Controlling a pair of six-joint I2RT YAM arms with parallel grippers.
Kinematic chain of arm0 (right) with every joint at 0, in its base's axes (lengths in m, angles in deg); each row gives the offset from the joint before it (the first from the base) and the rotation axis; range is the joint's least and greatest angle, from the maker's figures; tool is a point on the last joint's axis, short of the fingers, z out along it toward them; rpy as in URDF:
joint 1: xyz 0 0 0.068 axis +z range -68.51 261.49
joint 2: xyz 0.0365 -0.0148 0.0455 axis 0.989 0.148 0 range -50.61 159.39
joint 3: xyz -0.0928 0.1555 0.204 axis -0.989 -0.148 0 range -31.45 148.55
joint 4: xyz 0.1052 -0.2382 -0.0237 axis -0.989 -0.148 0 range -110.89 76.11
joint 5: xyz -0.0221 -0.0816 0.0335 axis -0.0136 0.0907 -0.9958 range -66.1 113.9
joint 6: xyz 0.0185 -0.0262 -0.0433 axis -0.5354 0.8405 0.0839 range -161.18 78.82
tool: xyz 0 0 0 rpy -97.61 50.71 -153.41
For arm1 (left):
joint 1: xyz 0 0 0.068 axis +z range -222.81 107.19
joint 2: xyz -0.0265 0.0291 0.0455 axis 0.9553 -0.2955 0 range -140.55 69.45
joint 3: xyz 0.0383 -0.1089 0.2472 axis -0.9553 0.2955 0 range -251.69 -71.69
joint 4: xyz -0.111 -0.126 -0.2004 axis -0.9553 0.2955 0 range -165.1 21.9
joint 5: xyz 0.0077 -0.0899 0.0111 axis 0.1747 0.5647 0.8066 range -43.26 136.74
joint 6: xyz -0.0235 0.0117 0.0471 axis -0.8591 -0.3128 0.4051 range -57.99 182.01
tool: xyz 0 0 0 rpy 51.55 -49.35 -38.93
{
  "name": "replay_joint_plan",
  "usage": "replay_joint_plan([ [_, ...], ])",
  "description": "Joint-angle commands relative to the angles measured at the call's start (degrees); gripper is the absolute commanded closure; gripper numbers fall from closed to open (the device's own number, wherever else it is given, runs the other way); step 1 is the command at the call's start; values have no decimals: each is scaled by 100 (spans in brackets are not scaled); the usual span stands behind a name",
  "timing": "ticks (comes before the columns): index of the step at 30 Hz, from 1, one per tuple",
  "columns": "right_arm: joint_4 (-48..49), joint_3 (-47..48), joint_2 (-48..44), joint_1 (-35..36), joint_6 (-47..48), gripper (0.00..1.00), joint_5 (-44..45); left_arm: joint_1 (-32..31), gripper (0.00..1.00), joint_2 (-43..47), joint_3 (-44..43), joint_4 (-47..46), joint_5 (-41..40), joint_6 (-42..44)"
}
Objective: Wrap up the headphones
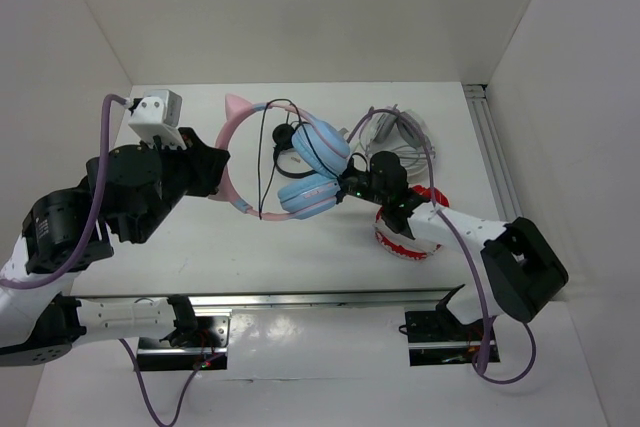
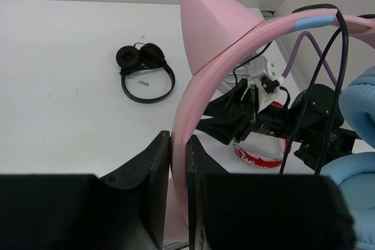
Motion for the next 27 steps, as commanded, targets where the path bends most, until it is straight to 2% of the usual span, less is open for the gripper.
replay_joint_plan([
  [1, 458, -17, 92, -24, -74, 54, -173, -25, 100, 118, -169, -591, -117, -341],
  [16, 941, 36, 259, 29, -346, 63, -235, -25, 100, 170, -63, -644, -117, -446],
  [27, 1179, 88, 425, 135, -452, 63, -235, -25, 100, 276, 113, -697, -117, -551],
])
